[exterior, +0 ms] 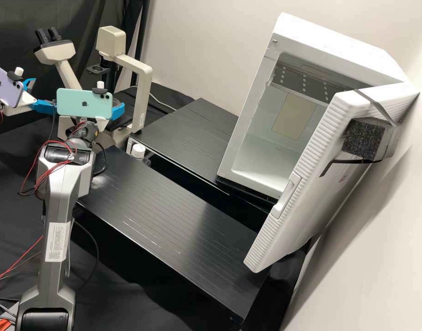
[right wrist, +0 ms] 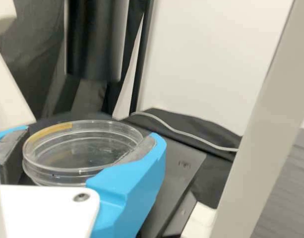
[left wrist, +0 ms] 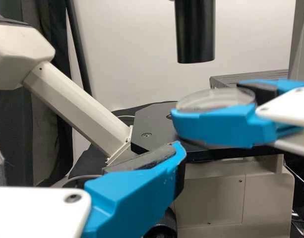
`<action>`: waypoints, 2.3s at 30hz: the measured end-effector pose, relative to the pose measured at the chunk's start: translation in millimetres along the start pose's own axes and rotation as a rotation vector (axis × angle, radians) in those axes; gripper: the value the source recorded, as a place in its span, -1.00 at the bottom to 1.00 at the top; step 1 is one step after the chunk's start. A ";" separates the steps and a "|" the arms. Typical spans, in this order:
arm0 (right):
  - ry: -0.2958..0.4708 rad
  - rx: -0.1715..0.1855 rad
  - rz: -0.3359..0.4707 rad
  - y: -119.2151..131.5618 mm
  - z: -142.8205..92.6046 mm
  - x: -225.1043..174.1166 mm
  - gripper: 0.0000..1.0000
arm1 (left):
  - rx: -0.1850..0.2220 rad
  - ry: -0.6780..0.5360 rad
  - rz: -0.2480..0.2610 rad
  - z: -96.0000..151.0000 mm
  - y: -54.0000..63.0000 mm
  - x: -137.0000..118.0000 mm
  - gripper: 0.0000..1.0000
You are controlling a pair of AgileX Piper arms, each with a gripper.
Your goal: Take out the petri dish and place it under the microscope.
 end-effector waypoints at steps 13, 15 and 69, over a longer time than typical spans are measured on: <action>-0.012 0.011 0.024 -2.9 -0.6 3.3 -1.00 | 0.000 0.000 0.000 0.0 0.0 0.0 1.00; -0.025 0.005 0.030 -3.0 -1.1 3.2 -1.00 | 0.000 0.000 0.000 0.0 0.0 0.0 1.00; -0.063 0.003 0.012 -10.8 0.6 -9.4 1.00 | 0.000 0.000 0.000 0.0 0.0 0.0 1.00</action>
